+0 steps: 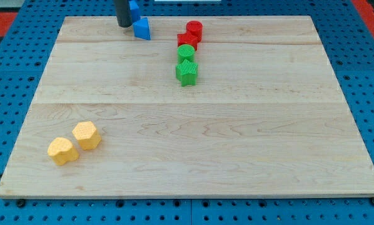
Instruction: Push the blue triangle to the bottom left of the board
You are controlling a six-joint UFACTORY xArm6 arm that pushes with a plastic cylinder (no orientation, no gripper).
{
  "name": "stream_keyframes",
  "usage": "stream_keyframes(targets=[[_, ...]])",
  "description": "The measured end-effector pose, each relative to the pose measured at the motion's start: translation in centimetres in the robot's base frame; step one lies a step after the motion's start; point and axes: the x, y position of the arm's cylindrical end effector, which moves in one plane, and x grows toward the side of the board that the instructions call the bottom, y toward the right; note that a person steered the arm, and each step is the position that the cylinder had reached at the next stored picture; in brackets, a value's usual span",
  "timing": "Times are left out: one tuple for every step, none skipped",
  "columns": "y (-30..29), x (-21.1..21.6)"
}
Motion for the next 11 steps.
stream_keyframes(targets=[[-0.1,5.3],[1.7,8.0],[1.8,8.1],[1.6,8.1],[1.5,8.0],[1.4,8.0],[1.4,8.0],[1.4,8.0],[1.4,8.0],[1.6,7.8],[1.6,7.1]])
